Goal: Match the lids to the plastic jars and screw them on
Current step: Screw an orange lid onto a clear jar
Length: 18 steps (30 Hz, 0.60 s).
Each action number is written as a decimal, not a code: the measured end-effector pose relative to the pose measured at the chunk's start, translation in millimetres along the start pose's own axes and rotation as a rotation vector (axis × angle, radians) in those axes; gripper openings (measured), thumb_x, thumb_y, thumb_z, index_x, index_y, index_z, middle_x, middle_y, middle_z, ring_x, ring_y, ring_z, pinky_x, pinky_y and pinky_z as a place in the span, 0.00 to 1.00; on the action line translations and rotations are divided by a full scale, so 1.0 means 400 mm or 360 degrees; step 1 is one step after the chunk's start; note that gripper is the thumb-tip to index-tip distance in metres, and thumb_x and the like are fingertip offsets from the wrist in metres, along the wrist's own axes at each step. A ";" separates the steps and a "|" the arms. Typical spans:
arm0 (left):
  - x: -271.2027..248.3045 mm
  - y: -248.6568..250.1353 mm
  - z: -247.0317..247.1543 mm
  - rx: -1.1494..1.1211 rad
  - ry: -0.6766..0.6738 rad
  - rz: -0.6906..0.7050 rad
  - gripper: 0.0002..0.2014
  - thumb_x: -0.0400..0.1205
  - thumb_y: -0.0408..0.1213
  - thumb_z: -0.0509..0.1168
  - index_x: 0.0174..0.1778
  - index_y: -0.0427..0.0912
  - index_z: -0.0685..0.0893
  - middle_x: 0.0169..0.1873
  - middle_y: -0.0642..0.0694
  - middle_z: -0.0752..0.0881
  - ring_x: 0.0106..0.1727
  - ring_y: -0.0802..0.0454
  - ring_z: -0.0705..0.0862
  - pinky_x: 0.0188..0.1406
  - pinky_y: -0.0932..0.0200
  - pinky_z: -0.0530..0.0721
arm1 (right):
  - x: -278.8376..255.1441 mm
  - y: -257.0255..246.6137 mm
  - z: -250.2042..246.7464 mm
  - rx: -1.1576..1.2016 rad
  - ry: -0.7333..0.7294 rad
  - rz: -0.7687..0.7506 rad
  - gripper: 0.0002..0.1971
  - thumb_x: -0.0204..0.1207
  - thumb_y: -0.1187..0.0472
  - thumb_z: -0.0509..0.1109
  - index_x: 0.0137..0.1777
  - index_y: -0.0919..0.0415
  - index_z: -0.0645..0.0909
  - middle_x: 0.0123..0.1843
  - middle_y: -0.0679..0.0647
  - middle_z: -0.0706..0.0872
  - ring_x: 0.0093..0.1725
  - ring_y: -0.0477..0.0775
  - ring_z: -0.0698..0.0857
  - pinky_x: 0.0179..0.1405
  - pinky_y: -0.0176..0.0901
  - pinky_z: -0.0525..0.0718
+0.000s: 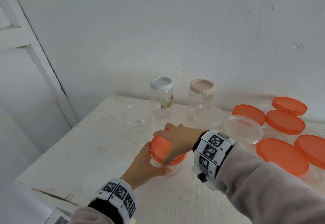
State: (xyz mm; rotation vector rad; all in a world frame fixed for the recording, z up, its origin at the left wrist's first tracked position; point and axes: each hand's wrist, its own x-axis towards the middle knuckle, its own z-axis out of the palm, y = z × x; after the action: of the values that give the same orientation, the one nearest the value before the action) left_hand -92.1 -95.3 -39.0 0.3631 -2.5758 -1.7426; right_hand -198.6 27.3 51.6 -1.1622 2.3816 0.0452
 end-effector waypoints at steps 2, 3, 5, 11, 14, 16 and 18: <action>0.004 -0.008 -0.001 -0.0001 -0.0009 0.0012 0.49 0.57 0.46 0.84 0.70 0.59 0.62 0.66 0.59 0.74 0.67 0.58 0.77 0.64 0.56 0.79 | 0.001 0.001 0.007 0.0005 0.0040 0.0017 0.51 0.58 0.28 0.74 0.79 0.33 0.52 0.73 0.46 0.62 0.71 0.60 0.66 0.61 0.63 0.78; 0.006 -0.012 -0.002 -0.0011 -0.0011 0.0016 0.48 0.58 0.44 0.84 0.69 0.61 0.62 0.65 0.61 0.74 0.66 0.60 0.77 0.61 0.61 0.79 | 0.001 -0.001 0.013 -0.0001 0.0062 0.0023 0.51 0.58 0.26 0.73 0.79 0.34 0.52 0.73 0.46 0.62 0.71 0.60 0.66 0.61 0.64 0.77; 0.007 -0.016 -0.003 -0.0025 -0.0009 0.0019 0.47 0.59 0.42 0.85 0.67 0.63 0.62 0.64 0.63 0.75 0.63 0.63 0.77 0.56 0.67 0.78 | 0.001 -0.006 0.023 -0.0025 0.0107 0.0029 0.49 0.60 0.25 0.70 0.79 0.36 0.52 0.74 0.48 0.62 0.71 0.62 0.66 0.61 0.65 0.77; 0.012 -0.020 0.002 -0.0002 0.0026 0.0033 0.49 0.56 0.47 0.84 0.70 0.60 0.63 0.63 0.63 0.75 0.62 0.62 0.78 0.50 0.68 0.79 | -0.003 -0.012 0.057 -0.0050 0.0258 0.0060 0.47 0.65 0.24 0.65 0.81 0.41 0.52 0.76 0.52 0.61 0.72 0.65 0.64 0.59 0.60 0.76; 0.011 -0.020 0.002 0.0015 0.0041 0.0028 0.48 0.60 0.44 0.85 0.70 0.59 0.64 0.62 0.62 0.77 0.60 0.64 0.78 0.47 0.71 0.79 | -0.005 -0.017 0.071 -0.0053 0.0314 0.0100 0.47 0.67 0.24 0.63 0.82 0.43 0.51 0.77 0.54 0.61 0.73 0.66 0.63 0.61 0.60 0.75; 0.008 -0.016 0.003 0.0027 0.0047 0.0030 0.47 0.61 0.43 0.85 0.70 0.59 0.64 0.61 0.62 0.77 0.58 0.67 0.78 0.43 0.75 0.78 | -0.008 -0.020 0.078 -0.0040 0.0351 0.0116 0.47 0.68 0.25 0.62 0.82 0.44 0.50 0.77 0.54 0.60 0.73 0.67 0.63 0.61 0.60 0.75; 0.006 -0.012 0.004 0.0054 0.0048 0.0031 0.47 0.61 0.43 0.85 0.71 0.58 0.63 0.60 0.62 0.77 0.57 0.68 0.78 0.42 0.76 0.77 | -0.012 -0.023 0.084 -0.0020 0.0388 0.0137 0.47 0.68 0.25 0.62 0.82 0.44 0.50 0.77 0.55 0.61 0.73 0.67 0.63 0.60 0.60 0.75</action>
State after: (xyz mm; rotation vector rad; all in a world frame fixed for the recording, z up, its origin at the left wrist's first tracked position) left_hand -93.9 -96.0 -44.5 0.3611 -2.5819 -1.6760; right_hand -175.6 32.9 25.5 -1.1264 2.6472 -0.0563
